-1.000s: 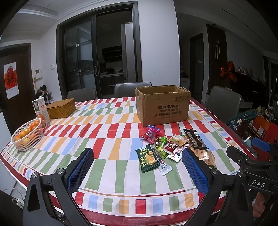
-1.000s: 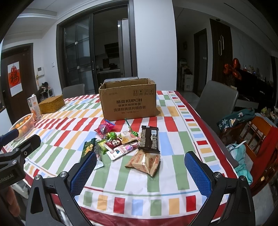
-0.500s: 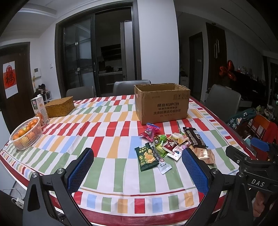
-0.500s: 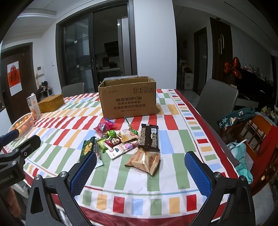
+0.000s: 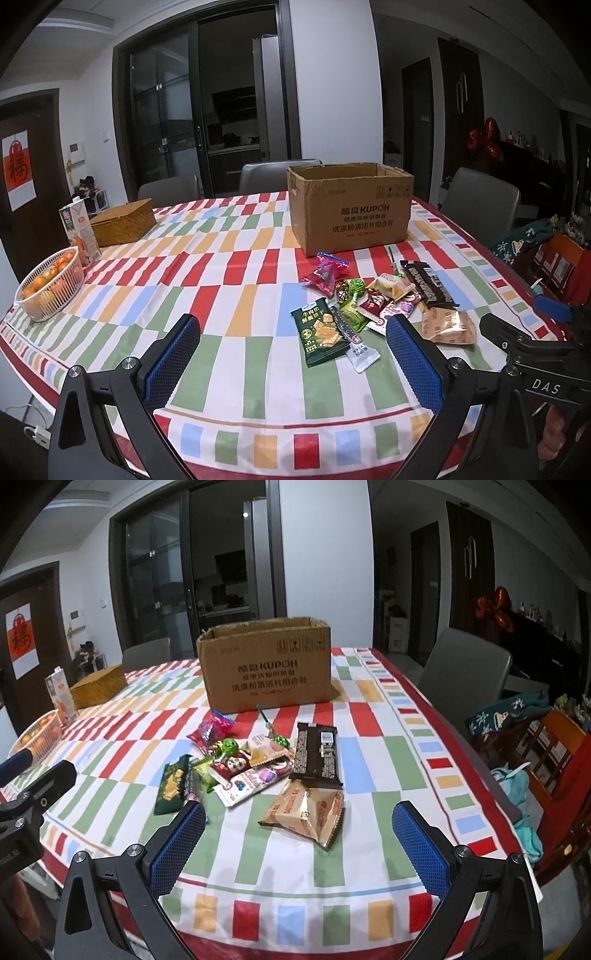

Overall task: Organize snacks
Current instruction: 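Grasp the green cracker packet with the left tool while the right tool grasps the tan biscuit packet, then carry both packets over the cardboard box and open both tools to drop them, then grasp the white wafer stick with the left tool while the right tool grasps the chocolate bar, then lift both snacks over the cardboard box and open both tools to release them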

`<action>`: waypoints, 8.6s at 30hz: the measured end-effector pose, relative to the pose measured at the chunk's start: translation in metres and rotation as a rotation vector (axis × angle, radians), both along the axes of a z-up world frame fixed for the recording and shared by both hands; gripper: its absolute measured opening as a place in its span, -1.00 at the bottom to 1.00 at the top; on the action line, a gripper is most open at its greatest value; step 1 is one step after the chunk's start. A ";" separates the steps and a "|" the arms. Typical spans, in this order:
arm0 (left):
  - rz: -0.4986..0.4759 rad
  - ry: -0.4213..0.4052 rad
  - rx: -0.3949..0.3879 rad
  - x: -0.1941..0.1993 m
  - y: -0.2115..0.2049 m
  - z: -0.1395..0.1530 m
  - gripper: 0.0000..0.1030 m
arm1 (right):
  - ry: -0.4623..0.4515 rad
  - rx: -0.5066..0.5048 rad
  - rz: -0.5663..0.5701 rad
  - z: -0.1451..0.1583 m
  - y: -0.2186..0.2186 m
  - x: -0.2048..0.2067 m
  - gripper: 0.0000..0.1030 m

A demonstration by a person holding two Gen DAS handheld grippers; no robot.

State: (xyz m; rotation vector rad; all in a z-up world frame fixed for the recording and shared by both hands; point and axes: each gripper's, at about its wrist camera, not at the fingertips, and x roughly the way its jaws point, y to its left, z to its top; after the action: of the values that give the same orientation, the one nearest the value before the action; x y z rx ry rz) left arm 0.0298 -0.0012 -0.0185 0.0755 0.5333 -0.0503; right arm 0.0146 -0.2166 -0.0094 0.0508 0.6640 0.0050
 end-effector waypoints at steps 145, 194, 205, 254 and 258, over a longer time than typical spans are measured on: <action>-0.109 0.066 0.014 0.300 -0.046 0.096 0.61 | -0.114 0.041 0.115 0.099 -0.018 0.313 0.40; -0.108 0.480 0.003 0.138 -0.038 -0.071 0.37 | 0.257 0.018 0.051 -0.043 -0.029 0.141 0.46; -0.106 0.572 -0.046 0.159 -0.039 -0.097 -0.01 | 0.333 0.040 0.055 -0.070 -0.030 0.175 0.46; -0.179 0.320 -0.101 0.153 -0.041 -0.020 -0.62 | 0.151 0.064 0.094 0.001 -0.017 0.142 -0.02; -0.191 0.271 -0.100 0.160 -0.045 -0.003 -0.62 | 0.112 0.061 0.101 0.013 -0.017 0.146 -0.02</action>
State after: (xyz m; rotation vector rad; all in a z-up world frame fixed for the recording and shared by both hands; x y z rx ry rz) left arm 0.1898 -0.0463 -0.0219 0.0220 0.7919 -0.2760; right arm 0.1609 -0.2333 0.0034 0.0771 0.7780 0.1200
